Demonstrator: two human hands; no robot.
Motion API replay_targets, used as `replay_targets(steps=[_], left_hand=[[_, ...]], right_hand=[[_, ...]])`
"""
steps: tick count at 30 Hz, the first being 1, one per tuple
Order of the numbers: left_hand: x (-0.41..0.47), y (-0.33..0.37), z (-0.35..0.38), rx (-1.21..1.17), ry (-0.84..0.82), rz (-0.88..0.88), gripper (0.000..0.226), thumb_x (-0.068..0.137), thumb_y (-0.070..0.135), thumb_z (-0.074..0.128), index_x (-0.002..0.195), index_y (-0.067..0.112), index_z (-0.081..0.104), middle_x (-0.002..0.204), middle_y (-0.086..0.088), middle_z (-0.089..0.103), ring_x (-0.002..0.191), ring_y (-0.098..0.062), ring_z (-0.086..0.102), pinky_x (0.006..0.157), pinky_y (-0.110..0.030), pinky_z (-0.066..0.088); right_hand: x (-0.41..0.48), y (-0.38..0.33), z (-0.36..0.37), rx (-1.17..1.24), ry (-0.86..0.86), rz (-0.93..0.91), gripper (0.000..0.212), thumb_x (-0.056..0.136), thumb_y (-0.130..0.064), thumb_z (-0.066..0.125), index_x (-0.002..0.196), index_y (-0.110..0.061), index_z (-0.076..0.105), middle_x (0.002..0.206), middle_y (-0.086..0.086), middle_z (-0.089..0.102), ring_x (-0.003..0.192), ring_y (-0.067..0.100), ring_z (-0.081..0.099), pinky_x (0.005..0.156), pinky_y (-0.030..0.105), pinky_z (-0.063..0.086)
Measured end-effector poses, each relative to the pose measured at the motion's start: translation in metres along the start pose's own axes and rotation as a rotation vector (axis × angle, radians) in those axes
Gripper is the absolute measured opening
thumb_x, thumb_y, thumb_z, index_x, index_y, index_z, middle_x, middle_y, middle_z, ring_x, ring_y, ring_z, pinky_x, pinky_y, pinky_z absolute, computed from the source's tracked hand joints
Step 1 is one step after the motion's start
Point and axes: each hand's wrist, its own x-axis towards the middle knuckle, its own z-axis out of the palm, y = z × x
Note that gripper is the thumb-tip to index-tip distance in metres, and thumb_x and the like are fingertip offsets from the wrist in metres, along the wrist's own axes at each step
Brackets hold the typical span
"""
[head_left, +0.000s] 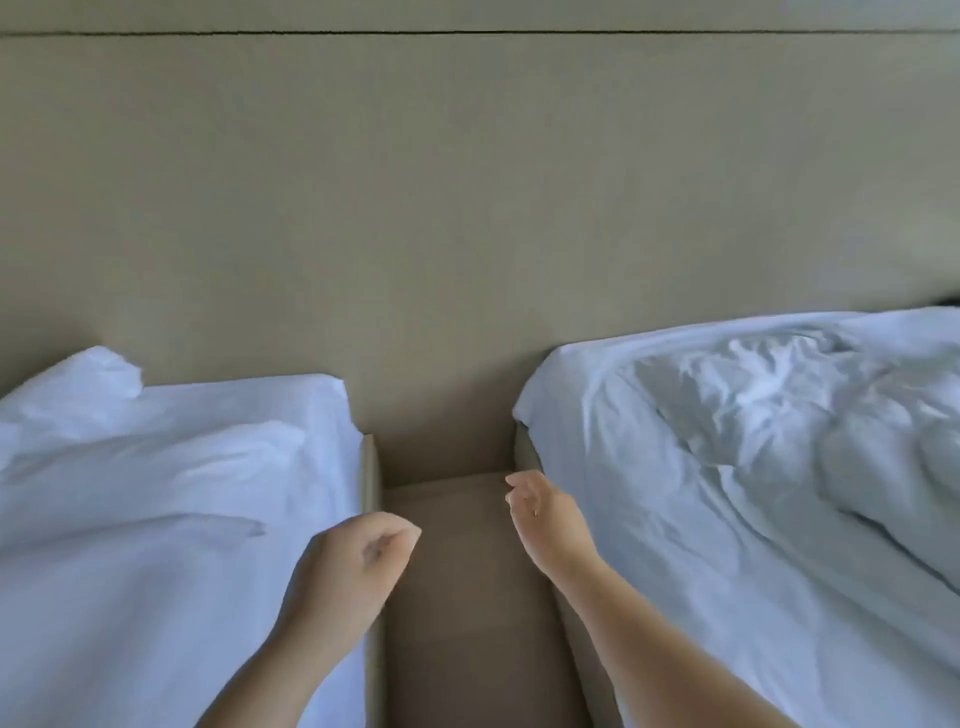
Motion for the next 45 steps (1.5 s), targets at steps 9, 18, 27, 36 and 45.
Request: replay_targets(steps=[9,18,27,36,45], left_hand=[[0.051,0.032,0.209,0.386,-0.544,0.066,0.034,0.092,0.029,0.049,0.064,0.048,0.048,0.08,0.019,0.06,0.088,-0.005,0.059,0.073,-0.019,0.041],[0.104,0.088,0.368,0.64,-0.793,0.363,0.047,0.097,0.032,0.038,0.143,0.027,0.027,0.152,0.01,0.021,0.138,-0.009,0.025,0.108,-0.021,0.022],[0.279,0.087,0.483,0.844,-0.678,0.919,0.1,0.056,0.05,0.081,0.138,0.014,0.037,0.142,-0.008,0.039,0.125,-0.02,0.049,0.105,-0.03,0.031],[0.406,0.08,0.583,0.964,-0.902,1.254,0.079,0.003,0.026,0.089,0.08,0.013,0.075,0.075,-0.005,0.072,0.067,-0.018,0.07,0.072,-0.028,0.035],[0.437,0.105,0.537,0.709,-0.871,1.512,0.042,0.063,0.015,0.036,0.074,0.013,0.076,0.051,-0.006,0.065,0.038,-0.022,0.06,0.036,-0.02,0.043]], right_hand=[[-0.061,0.205,-0.125,-0.005,0.322,0.47,0.042,0.094,-0.025,0.047,0.134,-0.022,0.036,0.127,-0.007,0.051,0.12,0.011,0.046,0.092,0.022,0.036],[-0.038,0.318,-0.186,-0.267,0.242,0.598,0.065,0.094,-0.037,0.043,0.147,-0.026,0.007,0.155,-0.005,0.012,0.141,0.014,0.017,0.111,0.025,0.015],[0.072,0.407,-0.216,-0.487,0.126,0.808,0.077,0.093,-0.045,0.042,0.146,-0.025,-0.01,0.156,0.002,-0.01,0.144,0.019,-0.007,0.116,0.036,-0.005],[0.123,0.44,-0.209,-0.401,0.521,0.957,0.051,0.065,-0.01,0.08,0.114,-0.009,0.065,0.11,0.012,0.068,0.099,0.034,0.064,0.077,0.037,0.051],[0.111,0.396,-0.191,-0.579,0.766,0.839,0.018,0.064,-0.013,0.056,0.07,-0.007,0.072,0.055,0.006,0.066,0.039,0.022,0.059,0.038,0.019,0.042]])
